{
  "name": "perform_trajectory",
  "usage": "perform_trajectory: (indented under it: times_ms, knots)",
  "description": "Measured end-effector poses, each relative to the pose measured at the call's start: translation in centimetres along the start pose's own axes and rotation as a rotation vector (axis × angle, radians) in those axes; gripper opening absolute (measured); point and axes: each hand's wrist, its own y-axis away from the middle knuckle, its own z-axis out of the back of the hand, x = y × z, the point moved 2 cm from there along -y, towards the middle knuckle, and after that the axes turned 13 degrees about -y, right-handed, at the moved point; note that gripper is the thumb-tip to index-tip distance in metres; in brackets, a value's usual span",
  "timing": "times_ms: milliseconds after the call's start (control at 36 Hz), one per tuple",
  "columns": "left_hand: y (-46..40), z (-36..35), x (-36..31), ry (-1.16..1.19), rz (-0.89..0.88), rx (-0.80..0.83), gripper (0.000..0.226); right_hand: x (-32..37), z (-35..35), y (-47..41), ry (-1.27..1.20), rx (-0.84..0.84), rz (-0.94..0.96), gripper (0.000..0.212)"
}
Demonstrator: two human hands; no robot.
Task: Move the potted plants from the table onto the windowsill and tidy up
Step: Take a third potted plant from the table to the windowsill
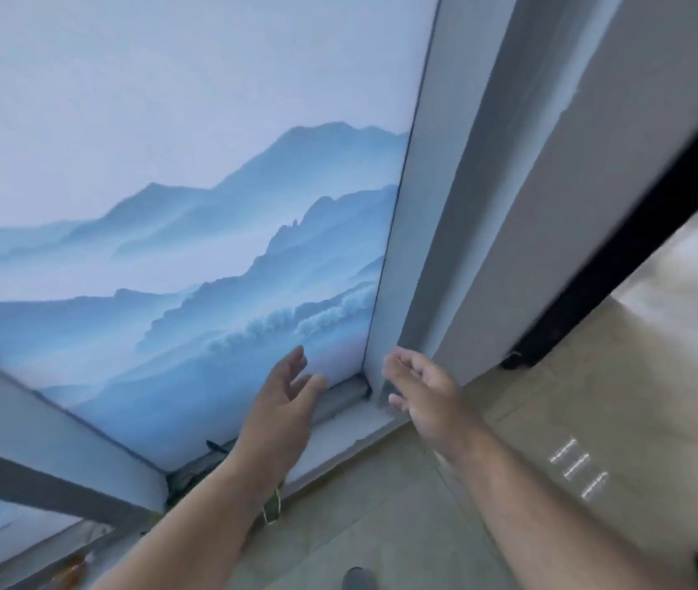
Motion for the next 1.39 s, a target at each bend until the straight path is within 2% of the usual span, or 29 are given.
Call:
perform_trajectory:
  times_ms: [139,389,472,556,694,806,861,944,1000,1028,1389]
  knots:
    - [2.3,-3.7,-4.1,-0.014,-0.112,0.183,0.055,0.9,5.1,6.2,-0.085,-0.205,0.091,0.056]
    - [8.5,-13.3,-7.1,-0.069,-0.255,0.487,0.058,-0.7,14.6,18.7,-0.228,-0.604,0.205,0.057]
    - [9.5,-15.5,-7.8,-0.058,-0.305,0.558,0.057,-0.6,16.5,21.2,-0.274,-0.688,0.233,0.055]
    - [12.9,-19.4,-9.3,-0.08,-0.371,0.659,0.057,-1.2,19.5,26.3,-0.342,-0.81,0.284,0.046]
    - [18.8,-25.4,-11.1,-0.067,-0.469,0.784,0.059,-2.2,23.1,34.6,-0.393,-0.957,0.352,0.016]
    - [24.4,-30.7,-11.6,-0.094,-0.538,0.891,0.058,-4.0,25.9,41.9,-0.471,-1.104,0.397,0.004]
    - [28.1,-33.6,-11.4,-0.102,-0.553,0.948,0.058,-5.7,27.9,46.1,-0.518,-1.182,0.422,0.01]
    - [33.8,-37.7,-11.0,-0.118,-0.569,1.021,0.057,-8.0,30.5,52.2,-0.553,-1.264,0.443,0.041]
    - [38.3,-39.9,-10.6,-0.128,-0.569,1.068,0.057,-9.6,32.3,56.6,-0.571,-1.311,0.447,0.053]
    - [43.3,-42.8,-10.2,-0.143,-0.585,1.111,0.056,-11.1,34.1,61.6,-0.586,-1.353,0.477,0.055]
    - [67.2,-54.1,-5.1,-0.226,-0.663,1.393,0.054,-19.9,40.3,85.3,-0.644,-1.677,0.537,0.053]
